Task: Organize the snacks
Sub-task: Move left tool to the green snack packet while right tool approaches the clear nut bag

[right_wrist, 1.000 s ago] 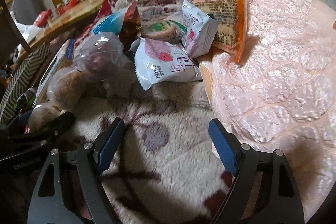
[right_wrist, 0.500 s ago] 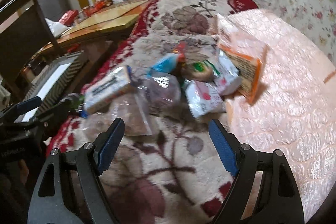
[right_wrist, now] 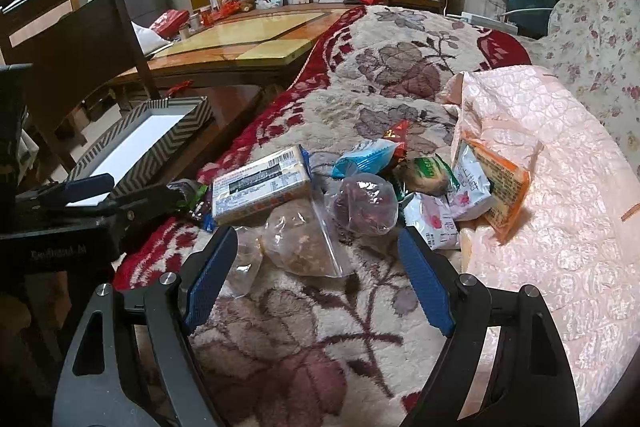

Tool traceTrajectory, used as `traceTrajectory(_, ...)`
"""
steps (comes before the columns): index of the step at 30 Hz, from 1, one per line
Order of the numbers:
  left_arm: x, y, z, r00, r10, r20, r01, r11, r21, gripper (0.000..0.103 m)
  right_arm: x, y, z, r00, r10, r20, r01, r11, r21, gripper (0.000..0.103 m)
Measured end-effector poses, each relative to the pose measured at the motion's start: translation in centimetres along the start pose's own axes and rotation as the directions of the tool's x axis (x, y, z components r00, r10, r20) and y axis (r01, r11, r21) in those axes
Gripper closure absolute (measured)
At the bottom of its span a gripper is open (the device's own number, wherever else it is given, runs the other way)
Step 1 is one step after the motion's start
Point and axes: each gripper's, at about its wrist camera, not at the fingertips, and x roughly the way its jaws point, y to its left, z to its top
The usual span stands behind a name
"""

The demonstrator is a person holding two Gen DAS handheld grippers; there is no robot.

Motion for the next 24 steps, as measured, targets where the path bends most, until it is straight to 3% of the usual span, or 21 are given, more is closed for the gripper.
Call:
traceTrajectory(14, 1.3, 0.9, -0.4, 0.999, 0.006, -0.038, -0.007, 1.0, -0.029, 0.0, 0.8, 0.0, -0.9, 0.999, 0.022, -0.031, -0.022, 1.0, 0.011, 0.02)
traceTrajectory(18, 2.2, 2.0, -0.1, 0.996, -0.035, -0.078, 0.03, 0.997, -0.069, 0.0, 1.2, -0.1, -1.1, 0.999, 0.029, -0.045, -0.029, 1.0, 0.013, 0.02)
traceTrajectory(24, 3.9, 4.3, 1.0, 0.983, -0.121, -0.139, 0.09, 0.973, -0.212, 0.005, 1.6, -0.1, -1.4, 0.998, 0.039, -0.056, -0.038, 0.999, 0.015, 0.02)
